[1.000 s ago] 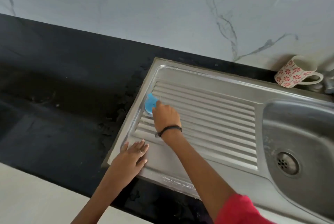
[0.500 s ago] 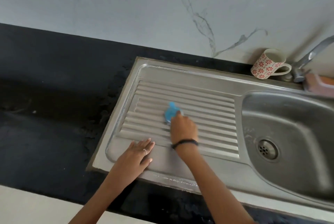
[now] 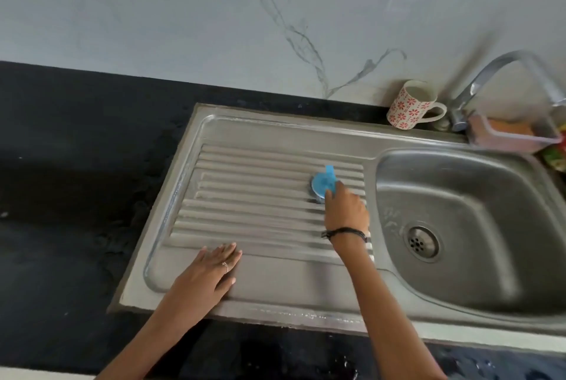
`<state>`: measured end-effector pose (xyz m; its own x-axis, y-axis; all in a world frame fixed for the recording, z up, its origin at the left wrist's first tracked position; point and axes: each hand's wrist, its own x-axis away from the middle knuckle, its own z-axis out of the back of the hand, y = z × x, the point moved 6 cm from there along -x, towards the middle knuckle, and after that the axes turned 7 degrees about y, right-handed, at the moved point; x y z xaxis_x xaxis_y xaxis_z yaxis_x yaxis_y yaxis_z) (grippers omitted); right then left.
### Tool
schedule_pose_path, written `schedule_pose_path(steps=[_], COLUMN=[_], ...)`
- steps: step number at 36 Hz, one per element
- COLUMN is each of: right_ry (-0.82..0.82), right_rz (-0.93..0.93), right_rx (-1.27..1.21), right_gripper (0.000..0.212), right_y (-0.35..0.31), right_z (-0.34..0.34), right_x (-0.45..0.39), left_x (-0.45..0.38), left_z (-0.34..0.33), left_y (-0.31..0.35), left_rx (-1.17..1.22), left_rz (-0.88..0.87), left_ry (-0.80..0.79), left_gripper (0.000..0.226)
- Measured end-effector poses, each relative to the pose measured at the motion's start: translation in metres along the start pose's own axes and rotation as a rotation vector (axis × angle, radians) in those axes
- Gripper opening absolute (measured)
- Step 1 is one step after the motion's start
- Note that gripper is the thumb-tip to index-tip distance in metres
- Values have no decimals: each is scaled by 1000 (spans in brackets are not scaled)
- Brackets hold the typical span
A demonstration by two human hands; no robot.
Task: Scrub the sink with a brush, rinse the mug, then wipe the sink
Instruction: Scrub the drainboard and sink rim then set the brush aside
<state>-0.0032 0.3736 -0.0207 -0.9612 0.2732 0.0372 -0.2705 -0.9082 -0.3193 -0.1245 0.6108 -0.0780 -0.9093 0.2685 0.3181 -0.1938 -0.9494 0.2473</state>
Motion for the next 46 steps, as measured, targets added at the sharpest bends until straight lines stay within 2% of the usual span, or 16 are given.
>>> schedule_pose_path(steps=[2,5,6,7,9,11,15,18,24,27,29,34,36,38,44,46], right_ry=[46,38,25,7,-39,-111,-162,-132,10,-2,-29,-104,-121,-115,-73,-104], right_rz=[-130,-229,-222,-195,-103,12,242,168,-136,-197,-150,149,219,186,-118,-143], right_rx=[21,-2,-4,-2,-15,1,80,102,173,109,101,96,101,101,123,121], right_gripper=[33,31,31,31,31,33,38,36,32,32,31,39,39,33,29,28], right_y=[43,67,61,50,18,-21,-68,-33,83,90,69,-20,-31,-16,85,94], right_z=[20,33,33,29,13,-6,-16,-4,41,43,34,-7,-11,-2,46,50], right_x=[-1,4,10,16,32,50,71,57,34,38,44,82,85,75,60,63], left_x=[-3,-8,-13,-14,-20,-22,-18,-13,-12,-17,-17,-19,-19,-19,-18,-18], left_z=[-1,-8,-9,-10,-6,-3,2,0,-2,-2,0,3,4,4,2,2], left_y=[10,22,23,28,37,47,54,48,44,47,50,51,50,48,50,50], left_rx=[39,71,47,70,79,57,46,59,98,91,78,55,56,51,57,52], left_rz=[-16,-47,-65,-78,-123,-145,-81,-108,-98,-84,-75,-68,-68,-68,-56,-56], left_ry=[17,-50,-9,-46,49,49,-19,18,-11,-24,-25,-75,-98,-108,-83,-75], left_gripper=[72,59,59,64,84,93,55,51,52,51,50,51,51,51,52,52])
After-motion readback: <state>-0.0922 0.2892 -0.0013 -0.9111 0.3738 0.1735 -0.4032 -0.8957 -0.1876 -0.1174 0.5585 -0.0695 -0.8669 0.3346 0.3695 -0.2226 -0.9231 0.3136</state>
